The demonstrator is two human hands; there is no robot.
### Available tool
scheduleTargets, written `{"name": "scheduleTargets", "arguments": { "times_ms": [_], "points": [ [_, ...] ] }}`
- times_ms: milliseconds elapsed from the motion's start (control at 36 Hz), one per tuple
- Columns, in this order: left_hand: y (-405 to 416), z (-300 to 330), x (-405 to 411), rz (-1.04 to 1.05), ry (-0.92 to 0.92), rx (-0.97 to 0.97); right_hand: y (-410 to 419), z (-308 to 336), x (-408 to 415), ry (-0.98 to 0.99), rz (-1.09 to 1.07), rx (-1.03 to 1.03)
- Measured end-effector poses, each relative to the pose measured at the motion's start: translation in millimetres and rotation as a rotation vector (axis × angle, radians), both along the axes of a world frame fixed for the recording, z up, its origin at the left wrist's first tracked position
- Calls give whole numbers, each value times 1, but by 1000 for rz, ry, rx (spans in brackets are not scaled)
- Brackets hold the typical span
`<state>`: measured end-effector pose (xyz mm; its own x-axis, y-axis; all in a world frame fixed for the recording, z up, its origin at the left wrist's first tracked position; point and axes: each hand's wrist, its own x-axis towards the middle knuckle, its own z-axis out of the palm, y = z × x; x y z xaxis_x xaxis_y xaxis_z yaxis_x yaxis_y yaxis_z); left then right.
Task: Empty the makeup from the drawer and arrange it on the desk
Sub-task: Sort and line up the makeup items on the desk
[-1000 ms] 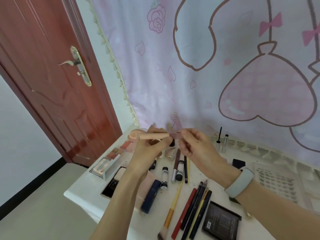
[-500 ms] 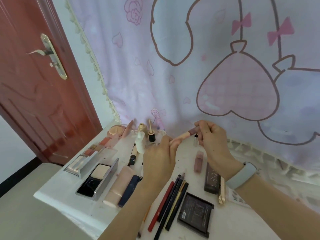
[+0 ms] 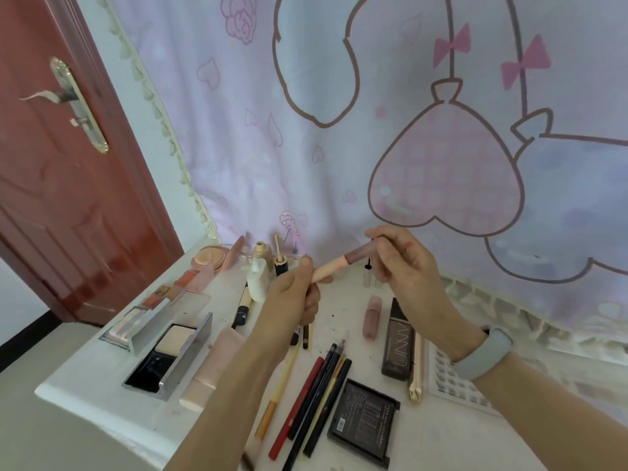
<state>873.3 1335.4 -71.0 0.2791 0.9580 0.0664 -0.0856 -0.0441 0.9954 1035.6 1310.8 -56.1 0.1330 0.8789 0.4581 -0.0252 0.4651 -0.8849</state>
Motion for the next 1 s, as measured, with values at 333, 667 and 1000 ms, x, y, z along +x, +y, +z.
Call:
{"name": "scheduleTargets", "arguments": {
  "times_ms": [333, 667, 1000],
  "points": [
    [4, 6, -10, -40, -120, 276, 8, -10, 17, 635, 407, -442],
    [18, -7, -10, 70, 287, 366, 6, -3, 32, 160, 135, -347],
    [14, -4, -15, -42, 558, 556, 0, 1, 41, -710, 105, -223]
  ]
}}
